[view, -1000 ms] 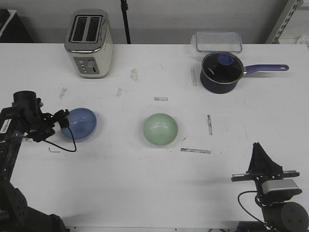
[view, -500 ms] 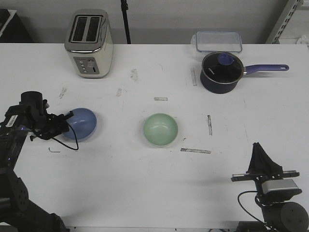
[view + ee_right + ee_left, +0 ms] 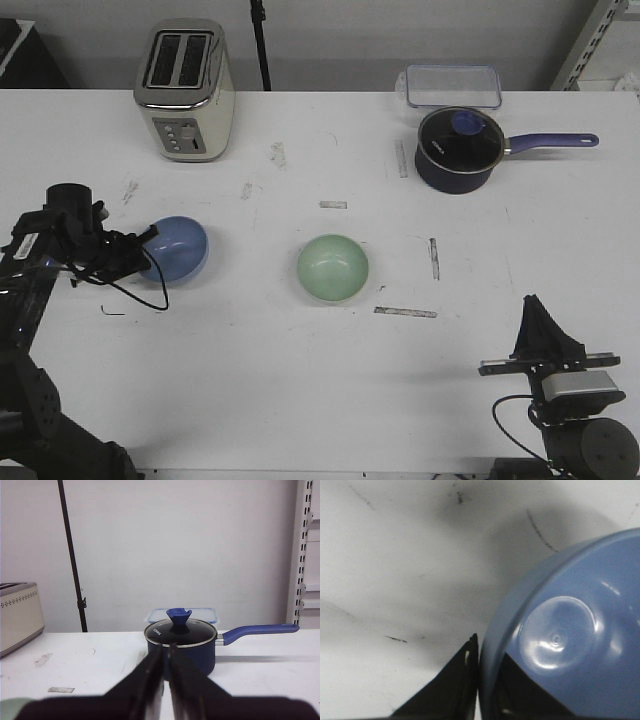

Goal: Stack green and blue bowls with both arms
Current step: 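Lift the blue bowl with the left gripper over the green bowl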

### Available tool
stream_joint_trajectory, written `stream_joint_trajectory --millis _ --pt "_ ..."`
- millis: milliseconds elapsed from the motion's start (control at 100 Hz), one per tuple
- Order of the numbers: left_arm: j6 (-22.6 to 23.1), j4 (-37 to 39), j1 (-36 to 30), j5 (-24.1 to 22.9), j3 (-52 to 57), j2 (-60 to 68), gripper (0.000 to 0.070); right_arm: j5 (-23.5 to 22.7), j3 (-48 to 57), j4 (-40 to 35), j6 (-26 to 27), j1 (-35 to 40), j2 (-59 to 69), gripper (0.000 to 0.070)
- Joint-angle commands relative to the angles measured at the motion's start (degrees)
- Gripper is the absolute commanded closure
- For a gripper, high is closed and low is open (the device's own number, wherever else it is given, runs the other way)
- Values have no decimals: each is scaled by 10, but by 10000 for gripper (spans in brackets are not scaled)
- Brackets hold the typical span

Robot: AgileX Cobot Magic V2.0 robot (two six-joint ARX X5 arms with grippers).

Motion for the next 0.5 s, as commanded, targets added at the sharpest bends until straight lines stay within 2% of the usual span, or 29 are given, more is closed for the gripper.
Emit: stream_joint_trajectory --millis 0,150,280,490 --pt "3 -15 -13 9 34 -2 699 0 -2 5 6 0 -1 693" --pt "0 -39 -68 9 90 -2 699 0 -2 5 6 0 -1 693" --pt "-26 -40 -135 9 133 4 699 0 -2 5 6 0 -1 693" --pt "-42 -58 -250 9 223 56 699 0 -2 5 6 0 -1 693"
